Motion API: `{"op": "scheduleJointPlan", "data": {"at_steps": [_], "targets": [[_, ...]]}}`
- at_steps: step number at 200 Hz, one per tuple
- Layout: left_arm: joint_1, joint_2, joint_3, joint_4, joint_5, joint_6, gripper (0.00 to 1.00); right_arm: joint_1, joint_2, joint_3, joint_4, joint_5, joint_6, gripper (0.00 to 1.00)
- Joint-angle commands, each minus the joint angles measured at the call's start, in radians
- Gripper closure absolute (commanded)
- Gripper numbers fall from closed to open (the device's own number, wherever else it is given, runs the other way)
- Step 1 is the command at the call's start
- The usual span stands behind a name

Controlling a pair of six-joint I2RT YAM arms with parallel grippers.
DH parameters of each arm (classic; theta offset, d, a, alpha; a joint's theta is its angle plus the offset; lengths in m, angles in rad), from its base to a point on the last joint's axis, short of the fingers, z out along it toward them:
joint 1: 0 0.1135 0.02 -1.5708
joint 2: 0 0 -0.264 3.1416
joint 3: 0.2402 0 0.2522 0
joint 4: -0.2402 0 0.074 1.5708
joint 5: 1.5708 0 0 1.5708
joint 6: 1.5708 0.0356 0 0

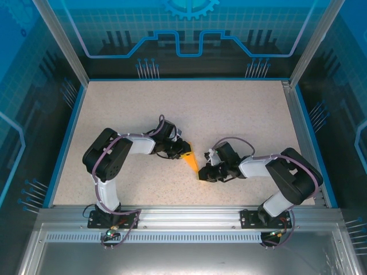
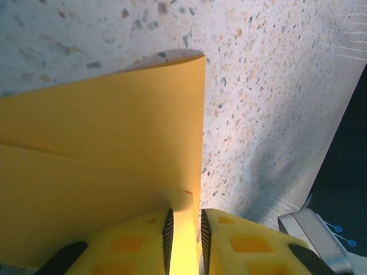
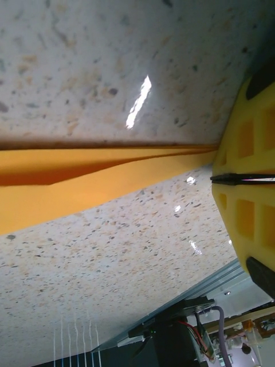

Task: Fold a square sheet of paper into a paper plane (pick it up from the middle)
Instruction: Fold the wing for the fifth time at the center of the table.

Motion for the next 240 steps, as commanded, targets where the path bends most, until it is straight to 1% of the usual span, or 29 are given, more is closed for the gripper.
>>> {"op": "scheduleJointPlan", "data": {"at_steps": [1, 24, 48, 66, 86, 98, 139, 146, 170, 193, 218, 240], "targets": [[0.010, 0.059, -0.033, -0.111, -0.089, 0.021, 0.75, -0.019, -0.002, -0.048, -0.173, 0.008, -0.022, 0.89], [0.010, 0.057, -0.034, -0.105, -0.092, 0.017, 0.75, -0.040, -0.042, -0.018, -0.181, -0.017, -0.018, 0.88], [0.010, 0.049, -0.041, -0.096, -0.091, 0.010, 0.75, -0.041, -0.086, 0.073, -0.213, -0.026, -0.023, 0.87], [0.010, 0.046, -0.042, -0.095, -0.090, 0.011, 0.75, -0.041, -0.080, 0.140, -0.214, -0.027, -0.022, 0.86], [0.010, 0.049, -0.034, -0.101, -0.086, 0.015, 0.75, -0.040, -0.026, 0.213, -0.188, -0.038, -0.010, 0.85], [0.011, 0.049, -0.031, -0.103, -0.085, 0.016, 0.75, -0.037, 0.026, 0.252, -0.159, -0.058, 0.006, 0.85], [0.011, 0.055, -0.024, -0.103, -0.083, 0.012, 0.74, -0.030, 0.200, 0.346, -0.131, -0.063, 0.031, 0.85], [0.010, 0.060, -0.019, -0.102, -0.080, 0.010, 0.74, -0.030, 0.222, 0.347, -0.121, -0.069, 0.030, 0.85], [0.010, 0.061, -0.004, -0.113, -0.078, 0.013, 0.74, -0.033, 0.265, 0.327, -0.144, -0.027, 0.020, 0.85], [0.010, 0.062, 0.005, -0.120, -0.082, 0.017, 0.74, -0.033, 0.278, 0.253, -0.113, -0.022, 0.025, 0.85], [0.010, 0.067, 0.010, -0.130, -0.087, 0.022, 0.74, -0.035, 0.258, 0.166, -0.097, -0.014, 0.020, 0.85], [0.010, 0.069, 0.014, -0.135, -0.088, 0.024, 0.74, -0.032, 0.194, 0.087, -0.071, -0.032, 0.023, 0.84]]}}
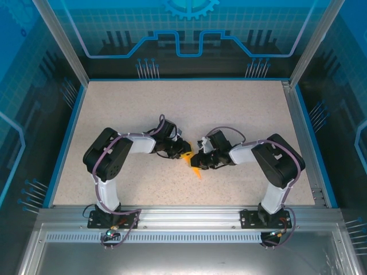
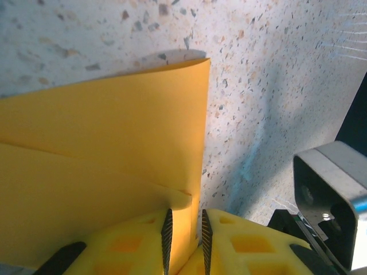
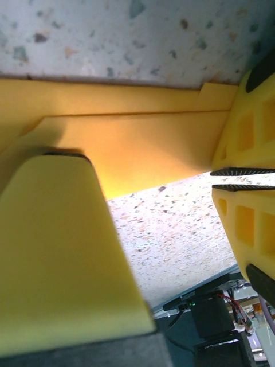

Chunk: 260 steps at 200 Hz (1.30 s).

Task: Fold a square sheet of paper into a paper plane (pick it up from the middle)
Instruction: Fold the wing for the fifth time at the center of the table.

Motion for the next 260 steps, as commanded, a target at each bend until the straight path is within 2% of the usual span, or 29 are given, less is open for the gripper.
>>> {"op": "scheduleJointPlan", "data": {"at_steps": [1, 19, 46, 72, 104, 129, 138, 166, 184, 193, 206, 260], "targets": [[0.010, 0.062, -0.008, -0.104, -0.088, 0.024, 0.74, 0.002, -0.026, -0.131, -0.121, 0.012, 0.008, 0.84], [0.009, 0.062, -0.009, -0.110, -0.094, 0.026, 0.74, 0.009, -0.099, -0.174, -0.161, 0.013, -0.019, 0.83], [0.010, 0.064, -0.004, -0.114, -0.092, 0.028, 0.74, 0.028, -0.218, -0.189, -0.312, 0.024, -0.115, 0.82], [0.009, 0.060, 0.002, -0.122, -0.091, 0.031, 0.74, 0.020, -0.308, -0.166, -0.501, 0.121, -0.192, 0.82], [0.001, 0.006, 0.013, -0.127, -0.085, 0.035, 0.70, -0.019, -0.441, -0.141, -0.544, 0.175, -0.195, 0.76], [-0.016, -0.095, 0.051, -0.221, -0.126, 0.055, 0.54, -0.023, -0.527, -0.100, -0.606, 0.347, -0.181, 0.67], [-0.021, -0.140, 0.071, -0.278, -0.162, 0.061, 0.44, -0.024, -0.551, -0.089, -0.618, 0.399, -0.174, 0.64], [-0.047, -0.279, 0.113, -0.513, -0.379, 0.011, 0.23, -0.029, -0.616, -0.087, -0.581, 0.484, -0.139, 0.50], [-0.055, -0.317, 0.132, -0.613, -0.438, -0.021, 0.21, -0.031, -0.634, -0.092, -0.528, 0.497, -0.126, 0.42], [-0.067, -0.319, 0.146, -0.652, -0.460, -0.037, 0.14, -0.032, -0.628, -0.089, -0.502, 0.490, -0.120, 0.40], [-0.092, -0.302, 0.173, -0.690, -0.478, -0.048, 0.13, -0.033, -0.609, -0.076, -0.483, 0.490, -0.105, 0.39], [-0.186, -0.050, 0.427, -0.907, -0.535, -0.078, 0.12, -0.045, -0.513, -0.054, -0.399, 0.441, -0.049, 0.38]]}}
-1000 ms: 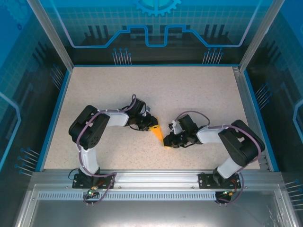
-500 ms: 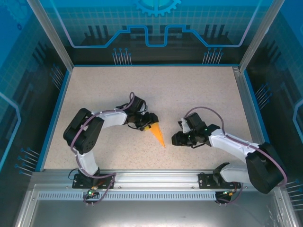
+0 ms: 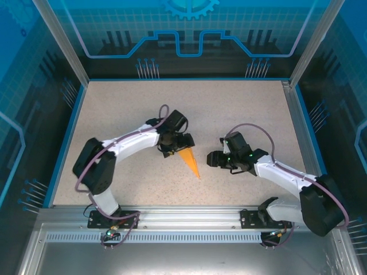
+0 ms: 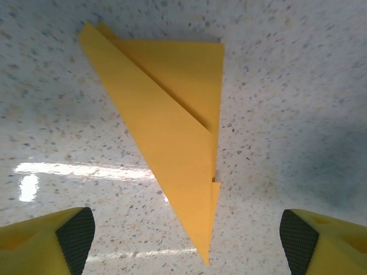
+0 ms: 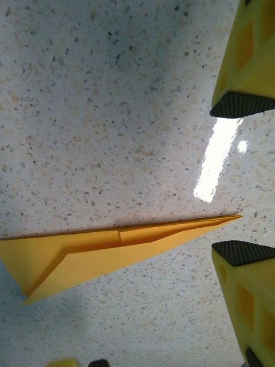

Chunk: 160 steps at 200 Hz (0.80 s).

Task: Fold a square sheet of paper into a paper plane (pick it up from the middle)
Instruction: Fold the wing for the fifth time at the center of the table, then turn over a paper plane at the center of the table.

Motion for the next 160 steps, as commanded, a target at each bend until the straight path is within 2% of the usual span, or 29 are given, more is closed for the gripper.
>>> {"op": "scheduleJointPlan", "data": {"at_steps": [1, 29, 88, 122, 160], "targets": [[-0.031, 0.097, 0.104, -0.177, -0.060, -0.032, 0.12, -0.014, 0.028, 0.027, 0.056, -0.023, 0.041, 0.38], [-0.036, 0.202, 0.203, -0.256, -0.067, -0.034, 0.12, -0.014, 0.035, 0.010, 0.075, -0.031, 0.058, 0.38], [-0.037, 0.305, 0.301, -0.336, -0.071, -0.027, 0.12, -0.013, 0.055, -0.007, 0.102, -0.049, 0.083, 0.38], [-0.037, 0.320, 0.312, -0.332, -0.066, -0.023, 0.13, -0.013, 0.076, -0.006, 0.118, -0.066, 0.089, 0.38], [-0.035, 0.338, 0.328, -0.357, -0.080, -0.010, 0.18, -0.011, 0.096, -0.003, 0.127, -0.079, 0.093, 0.37]]}}
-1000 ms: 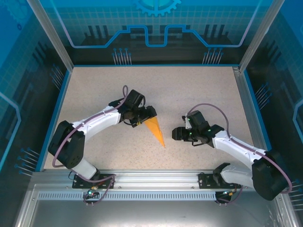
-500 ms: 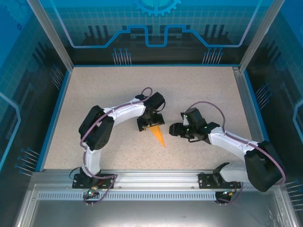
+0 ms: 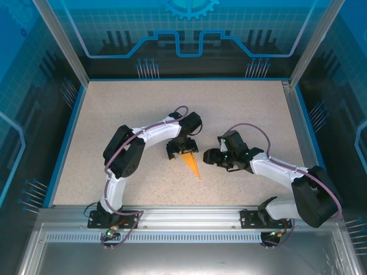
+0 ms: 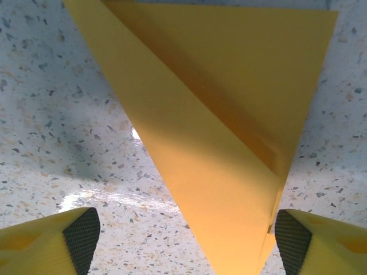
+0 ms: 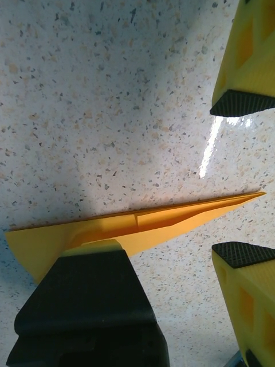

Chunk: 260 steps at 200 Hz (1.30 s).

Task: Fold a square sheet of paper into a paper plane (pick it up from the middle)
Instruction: Turn over a paper plane at the center of the table.

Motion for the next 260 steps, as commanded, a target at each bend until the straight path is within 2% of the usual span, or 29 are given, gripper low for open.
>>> {"op": "scheduleJointPlan", "data": {"at_steps": [1, 27, 56, 72, 103, 147, 231, 260], "targets": [[0.000, 0.026, 0.030, -0.053, -0.025, 0.006, 0.19, -0.010, 0.016, -0.004, 0.021, -0.025, 0.014, 0.37], [0.001, 0.024, 0.025, -0.065, -0.035, 0.005, 0.25, -0.007, 0.029, -0.002, 0.032, -0.041, 0.014, 0.37], [0.000, -0.007, 0.010, -0.054, -0.039, 0.001, 0.28, -0.006, 0.043, 0.003, 0.042, -0.048, 0.014, 0.37], [0.000, -0.033, -0.006, -0.019, -0.034, 0.013, 0.22, -0.004, 0.054, 0.007, 0.048, -0.055, 0.015, 0.37], [0.002, -0.037, -0.006, 0.044, 0.006, 0.033, 0.17, -0.003, 0.065, 0.011, 0.053, -0.051, 0.018, 0.37], [0.003, 0.044, 0.052, -0.014, -0.009, 0.038, 0.20, 0.000, 0.074, 0.010, 0.055, -0.048, 0.025, 0.37], [0.007, -0.007, 0.006, -0.005, -0.022, 0.038, 0.33, 0.007, 0.101, 0.023, 0.073, -0.059, 0.025, 0.37], [0.014, -0.056, -0.045, 0.014, -0.030, 0.039, 0.42, 0.008, 0.142, 0.030, 0.117, -0.105, 0.029, 0.37]]}}
